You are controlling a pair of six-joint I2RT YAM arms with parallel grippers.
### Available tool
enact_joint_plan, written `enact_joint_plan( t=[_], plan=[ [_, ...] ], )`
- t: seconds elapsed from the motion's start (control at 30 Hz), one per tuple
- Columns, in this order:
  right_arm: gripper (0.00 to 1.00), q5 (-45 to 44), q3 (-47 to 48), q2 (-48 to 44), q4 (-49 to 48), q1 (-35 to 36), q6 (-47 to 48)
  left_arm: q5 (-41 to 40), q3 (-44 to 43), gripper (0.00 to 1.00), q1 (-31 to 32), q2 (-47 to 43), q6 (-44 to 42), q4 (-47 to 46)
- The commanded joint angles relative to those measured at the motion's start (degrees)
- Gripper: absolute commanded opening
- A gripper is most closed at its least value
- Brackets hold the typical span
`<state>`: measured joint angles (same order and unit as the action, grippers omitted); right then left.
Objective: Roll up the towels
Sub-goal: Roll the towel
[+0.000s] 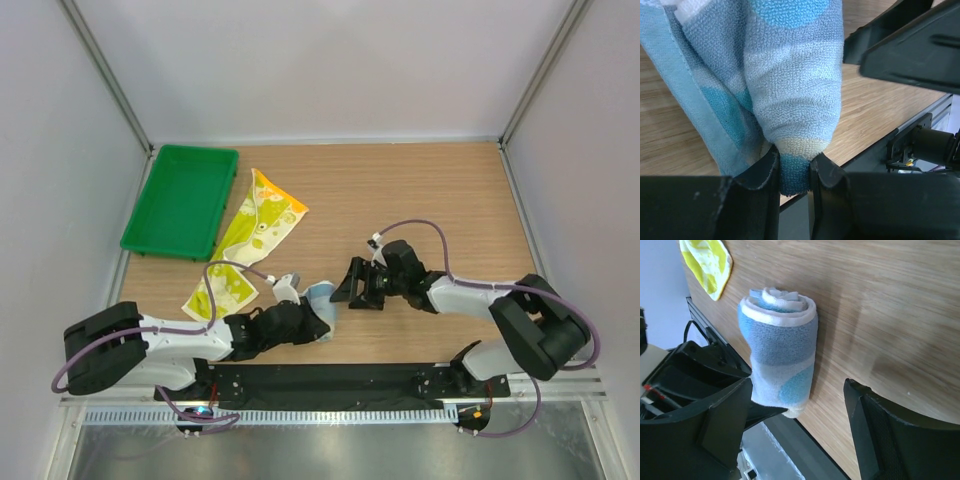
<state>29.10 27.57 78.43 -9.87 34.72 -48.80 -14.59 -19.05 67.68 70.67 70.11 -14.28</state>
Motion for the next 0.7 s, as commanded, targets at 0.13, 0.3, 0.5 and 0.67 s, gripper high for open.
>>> enact_joint_plan(
  t=[0.13, 0.3, 0.5, 0.67],
  plan=[
    [0.68, -1.68, 1.87, 7.08, -10.52, 4.91, -1.65, 0.17, 2.96, 0.0, -0.18, 2.18, 4.42, -0.3],
    [0.47, -2.91, 2.05, 10.07, -12.54, 7.03, -2.27, 1.58, 2.53, 0.05, -0.27, 3.24, 3.11, -0.49],
    [0.33, -4.75, 3.63, 10.16, -10.71, 8.08, -1.31, 0.19, -11.79, 0.69, 2.1, 5.88, -7.7, 20.83],
    [0.32, -7.56, 6.35, 9.02, -3.59, 8.43, 1.94, -3.33, -15.22, 0.89, 2.63, 0.27, -7.97, 29.38]
  ],
)
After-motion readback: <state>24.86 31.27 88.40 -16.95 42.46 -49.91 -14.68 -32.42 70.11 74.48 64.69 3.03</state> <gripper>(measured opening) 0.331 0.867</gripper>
